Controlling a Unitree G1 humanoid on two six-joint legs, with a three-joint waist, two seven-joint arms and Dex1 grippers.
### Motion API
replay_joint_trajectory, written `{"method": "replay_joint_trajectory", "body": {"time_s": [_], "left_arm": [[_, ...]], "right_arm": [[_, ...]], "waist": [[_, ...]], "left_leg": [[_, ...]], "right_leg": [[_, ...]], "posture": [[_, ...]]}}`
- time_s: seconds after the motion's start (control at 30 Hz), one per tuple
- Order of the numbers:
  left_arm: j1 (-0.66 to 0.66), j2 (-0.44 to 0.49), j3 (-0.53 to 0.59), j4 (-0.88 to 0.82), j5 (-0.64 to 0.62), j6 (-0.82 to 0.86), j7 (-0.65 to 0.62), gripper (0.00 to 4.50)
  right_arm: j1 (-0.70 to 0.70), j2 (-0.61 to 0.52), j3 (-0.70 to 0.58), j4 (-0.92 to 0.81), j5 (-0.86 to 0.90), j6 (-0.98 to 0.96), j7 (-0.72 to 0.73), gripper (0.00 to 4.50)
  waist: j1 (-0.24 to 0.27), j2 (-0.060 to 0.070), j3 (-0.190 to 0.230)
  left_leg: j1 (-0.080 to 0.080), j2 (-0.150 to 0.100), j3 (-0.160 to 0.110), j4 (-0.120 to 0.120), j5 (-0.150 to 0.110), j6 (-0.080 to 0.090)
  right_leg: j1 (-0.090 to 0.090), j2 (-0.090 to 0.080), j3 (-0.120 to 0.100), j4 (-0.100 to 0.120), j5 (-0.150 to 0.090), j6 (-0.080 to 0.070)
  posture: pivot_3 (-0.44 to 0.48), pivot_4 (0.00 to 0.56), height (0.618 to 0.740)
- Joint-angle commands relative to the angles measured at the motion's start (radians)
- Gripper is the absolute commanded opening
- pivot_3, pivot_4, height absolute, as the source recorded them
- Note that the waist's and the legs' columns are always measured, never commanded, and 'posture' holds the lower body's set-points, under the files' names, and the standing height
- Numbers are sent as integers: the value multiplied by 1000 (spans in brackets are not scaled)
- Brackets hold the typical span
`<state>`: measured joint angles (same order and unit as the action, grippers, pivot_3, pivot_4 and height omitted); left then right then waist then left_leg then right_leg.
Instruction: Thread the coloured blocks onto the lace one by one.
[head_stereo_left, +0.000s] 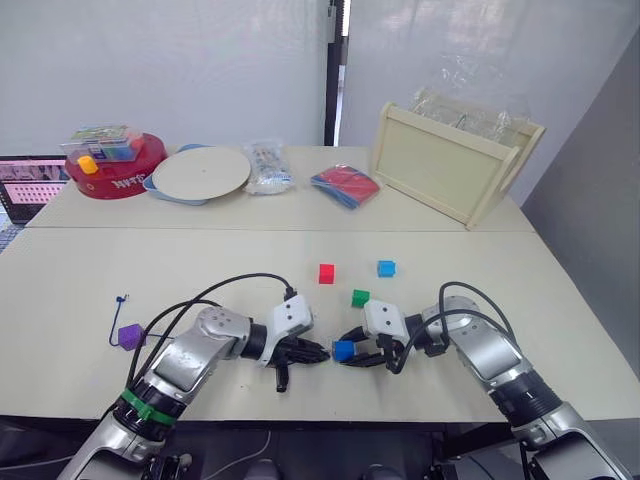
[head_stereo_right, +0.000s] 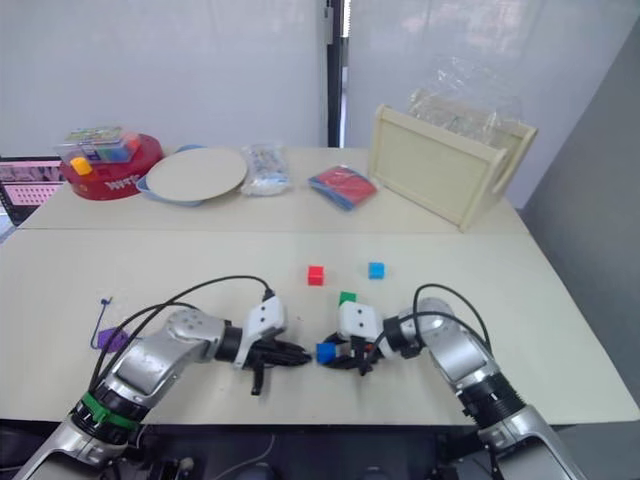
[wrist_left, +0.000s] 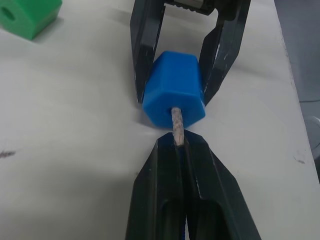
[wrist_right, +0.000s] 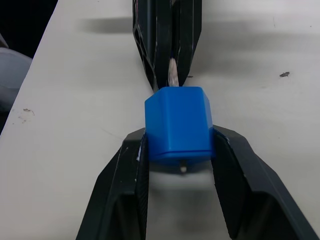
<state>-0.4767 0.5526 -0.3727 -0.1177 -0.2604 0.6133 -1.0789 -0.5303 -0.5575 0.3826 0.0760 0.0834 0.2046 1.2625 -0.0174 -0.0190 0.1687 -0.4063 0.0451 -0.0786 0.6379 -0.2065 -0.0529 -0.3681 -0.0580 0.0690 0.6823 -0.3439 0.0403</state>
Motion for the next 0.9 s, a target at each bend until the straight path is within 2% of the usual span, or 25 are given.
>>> {"method": "replay_joint_trajectory", "body": {"time_s": [0.03,0.23,0.5,0.67,0.9], "left_arm": [[-51,-46,-5,-16,-7,-27,5,0],[-73,-65,-21,8,16,-24,-8,0],[-25,92,76,-84,-32,8,-76,2547],[43,173,123,-107,-36,-22,-77,2547],[157,204,127,-53,10,-133,-59,2547]], "right_arm": [[28,-4,29,-10,-18,18,2,1282],[28,0,29,-13,-21,24,-2,1282],[53,-4,34,-32,-36,50,-29,1282],[54,-3,37,-32,-40,53,-41,1282],[41,-2,29,-25,-40,56,-41,1282]], "waist": [[1,0,0],[6,0,0],[-1,0,0],[-3,0,0],[-3,0,0]], "left_leg": [[0,0,0,0,0,0],[0,-1,0,2,0,0],[0,0,0,2,0,1],[1,0,0,2,0,1],[1,1,0,2,-1,1]], "right_leg": [[0,0,0,0,0,0],[1,-1,0,0,0,1],[1,0,0,0,0,1],[2,0,0,0,0,1],[2,0,0,0,0,1]], "posture": [[0,150,740],[0,150,740],[0,150,740],[0,150,740],[0,150,740]]}}
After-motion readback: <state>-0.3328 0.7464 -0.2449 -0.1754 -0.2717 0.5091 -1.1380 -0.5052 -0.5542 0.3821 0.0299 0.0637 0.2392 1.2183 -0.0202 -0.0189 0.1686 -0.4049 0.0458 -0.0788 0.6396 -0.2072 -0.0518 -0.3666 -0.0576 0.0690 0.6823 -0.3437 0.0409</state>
